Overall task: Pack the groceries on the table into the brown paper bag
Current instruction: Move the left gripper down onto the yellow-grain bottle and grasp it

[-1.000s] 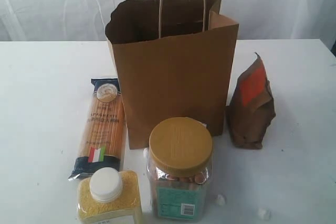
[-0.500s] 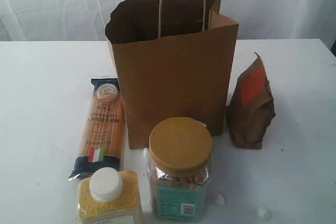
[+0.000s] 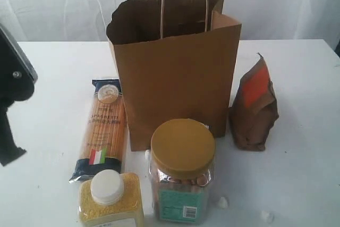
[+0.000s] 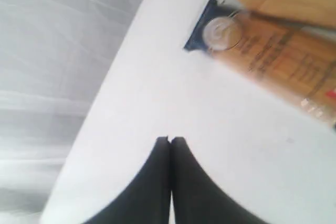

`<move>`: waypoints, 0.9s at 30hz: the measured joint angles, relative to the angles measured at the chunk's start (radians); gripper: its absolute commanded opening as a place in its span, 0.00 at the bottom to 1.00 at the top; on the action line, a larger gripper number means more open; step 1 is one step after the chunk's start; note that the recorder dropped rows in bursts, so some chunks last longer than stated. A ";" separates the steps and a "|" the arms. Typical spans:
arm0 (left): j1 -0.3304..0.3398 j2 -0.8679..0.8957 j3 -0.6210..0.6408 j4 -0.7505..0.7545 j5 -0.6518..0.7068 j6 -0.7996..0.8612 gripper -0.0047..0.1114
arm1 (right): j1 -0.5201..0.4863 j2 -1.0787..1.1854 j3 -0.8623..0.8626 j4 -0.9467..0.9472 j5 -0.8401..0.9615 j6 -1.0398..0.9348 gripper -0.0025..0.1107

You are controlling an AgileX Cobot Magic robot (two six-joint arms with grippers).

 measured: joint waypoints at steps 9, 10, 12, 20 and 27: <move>-0.008 0.053 -0.220 -0.682 0.320 0.712 0.04 | 0.000 0.000 0.000 0.000 0.001 0.000 0.02; -0.010 0.055 -0.222 -0.787 0.308 0.824 0.04 | 0.000 0.000 0.000 0.000 0.001 0.000 0.02; -0.010 0.059 -0.222 -0.993 0.276 1.034 0.04 | 0.000 0.000 0.000 0.000 0.001 0.000 0.02; -0.010 0.063 -0.227 -1.208 0.080 1.277 0.26 | 0.000 0.000 0.000 0.000 0.001 0.000 0.02; -0.010 0.124 -0.229 -1.288 0.087 1.287 0.94 | 0.000 0.000 0.000 0.000 0.001 0.000 0.02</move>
